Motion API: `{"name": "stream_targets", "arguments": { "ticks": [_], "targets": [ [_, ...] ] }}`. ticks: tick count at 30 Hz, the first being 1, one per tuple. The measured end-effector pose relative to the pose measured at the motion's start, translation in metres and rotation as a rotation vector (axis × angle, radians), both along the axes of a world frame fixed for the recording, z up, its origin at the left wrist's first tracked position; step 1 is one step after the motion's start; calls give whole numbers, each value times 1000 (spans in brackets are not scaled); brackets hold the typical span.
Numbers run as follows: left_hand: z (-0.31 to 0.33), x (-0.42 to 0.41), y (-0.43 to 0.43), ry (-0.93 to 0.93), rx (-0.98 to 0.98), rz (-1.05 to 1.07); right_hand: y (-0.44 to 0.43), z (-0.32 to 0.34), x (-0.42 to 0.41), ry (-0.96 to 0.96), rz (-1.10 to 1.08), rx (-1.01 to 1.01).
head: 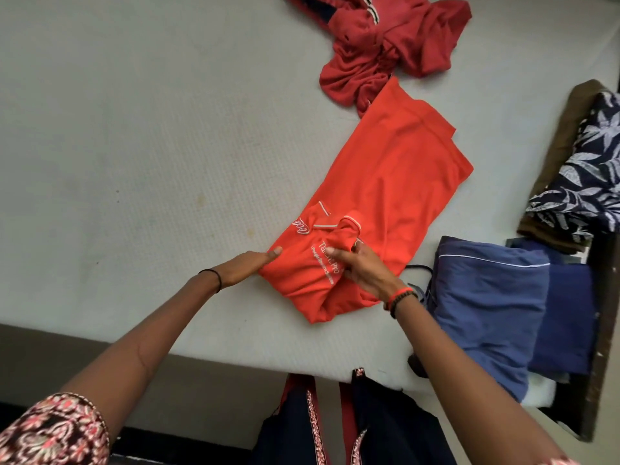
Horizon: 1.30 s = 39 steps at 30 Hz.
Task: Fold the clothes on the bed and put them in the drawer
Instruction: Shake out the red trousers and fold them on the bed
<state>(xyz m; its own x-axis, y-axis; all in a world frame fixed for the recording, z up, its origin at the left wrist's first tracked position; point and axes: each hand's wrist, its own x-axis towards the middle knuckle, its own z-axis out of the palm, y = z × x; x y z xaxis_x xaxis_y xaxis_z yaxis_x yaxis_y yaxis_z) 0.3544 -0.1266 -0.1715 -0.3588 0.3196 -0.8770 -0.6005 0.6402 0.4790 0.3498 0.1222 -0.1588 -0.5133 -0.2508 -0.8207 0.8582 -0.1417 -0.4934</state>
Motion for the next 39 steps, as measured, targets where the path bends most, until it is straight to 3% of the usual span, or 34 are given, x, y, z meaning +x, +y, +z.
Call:
{"name": "stream_targets", "arguments": {
  "ticks": [3, 6, 10, 13, 17, 20, 22, 25, 27, 30, 36, 39],
  "targets": [
    [-9, 4, 1, 138, 2, -77, 8, -7, -15, -70, 73, 48],
    [-15, 9, -3, 168, -4, -108, 12, -14, -21, -94, 3, 62],
    [-16, 13, 5, 219, -23, -149, 18, -23, -24, 1, -45, 180],
    [-16, 17, 3, 391, -165, -301, 9, -25, -24, 121, -32, 317],
    [-18, 28, 0, 592, -300, -302, -4, -27, -23, 323, 129, 770],
    [-14, 36, 1, 586, -360, -201, -17, -19, -6, 477, 366, 1182],
    [-10, 40, 2, 557, -361, -128, -25, -8, 9, 661, 434, 1307],
    [-8, 42, -1, 478, -328, -30, -41, 5, 41, 930, 576, 1237],
    [-4, 41, 0, 409, -280, 65, -58, 10, 69, 994, 733, 1125],
    [3, 41, 7, 385, -229, 109, -77, 4, 95, 941, 926, 1081],
    [16, 40, 14, 456, -165, 50, -96, -8, 84, 733, 901, 1162],
    [22, 33, 6, 354, -150, -88, -101, -11, 90, 721, 918, 1142]
  ]
}}
